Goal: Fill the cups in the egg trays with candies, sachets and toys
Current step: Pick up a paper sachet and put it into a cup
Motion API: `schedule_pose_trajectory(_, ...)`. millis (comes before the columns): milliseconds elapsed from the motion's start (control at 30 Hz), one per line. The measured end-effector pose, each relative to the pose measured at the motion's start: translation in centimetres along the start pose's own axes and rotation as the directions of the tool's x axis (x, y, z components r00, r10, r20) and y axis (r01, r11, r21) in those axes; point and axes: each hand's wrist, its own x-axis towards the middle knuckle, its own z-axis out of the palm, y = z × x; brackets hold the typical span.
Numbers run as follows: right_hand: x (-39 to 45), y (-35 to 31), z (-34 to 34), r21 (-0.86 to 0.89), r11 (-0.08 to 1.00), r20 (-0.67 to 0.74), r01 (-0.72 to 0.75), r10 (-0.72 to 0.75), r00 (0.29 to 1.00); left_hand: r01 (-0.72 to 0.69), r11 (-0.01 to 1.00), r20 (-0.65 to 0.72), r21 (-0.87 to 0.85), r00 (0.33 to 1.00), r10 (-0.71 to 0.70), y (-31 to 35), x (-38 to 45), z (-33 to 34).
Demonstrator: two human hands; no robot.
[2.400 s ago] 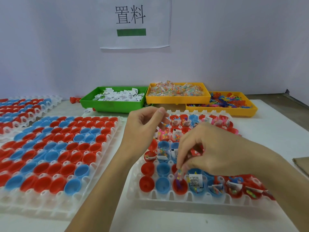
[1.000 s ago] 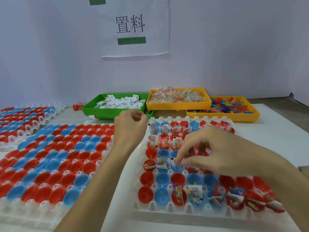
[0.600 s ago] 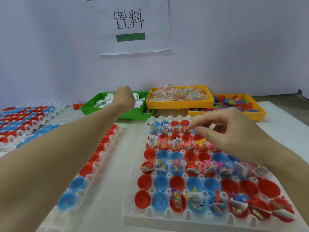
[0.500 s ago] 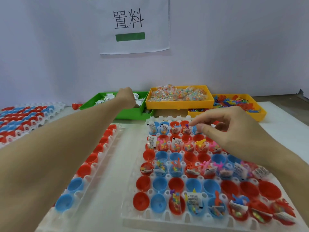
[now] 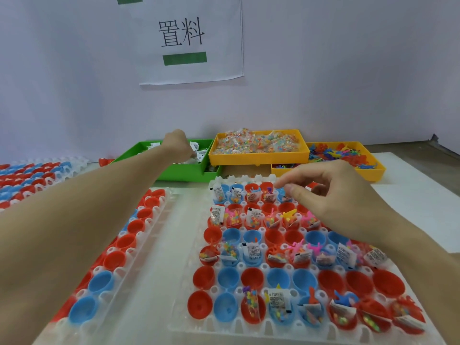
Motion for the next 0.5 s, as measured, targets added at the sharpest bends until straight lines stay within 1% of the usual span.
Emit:
schedule_pose_trajectory(167, -0.1, 0.0, 0.1, 0.003, 1.0, -0.005, -0.007, 0.007, 1.0, -0.033, 0.998, -0.095, -0.058, 0.995, 0.027, -0.4, -0.5, -0.4)
schedule_pose_trajectory(267, 0.0, -0.1, 0.1, 0.0, 1.0, -0.013, -0.007, 0.007, 1.0, -0.057, 0.996, -0.153, -0.061, 0.987, 0.047, -0.6, -0.9, -0.5)
schedule_pose_trajectory(367, 0.0, 0.0, 0.3, -0.01, 1.0, -0.011, -0.014, 0.014, 1.0, -0.068, 0.995, -0.17, -0.071, 0.984, 0.055, -1.3, -1.1, -0.2)
schedule_pose_trajectory(500, 0.0, 0.2, 0.4, -0.03, 0.999, -0.004, -0.024, 0.024, 1.0, -0.063, 0.986, -0.194, -0.157, 0.981, 0.032, -2.3, -1.2, 0.1)
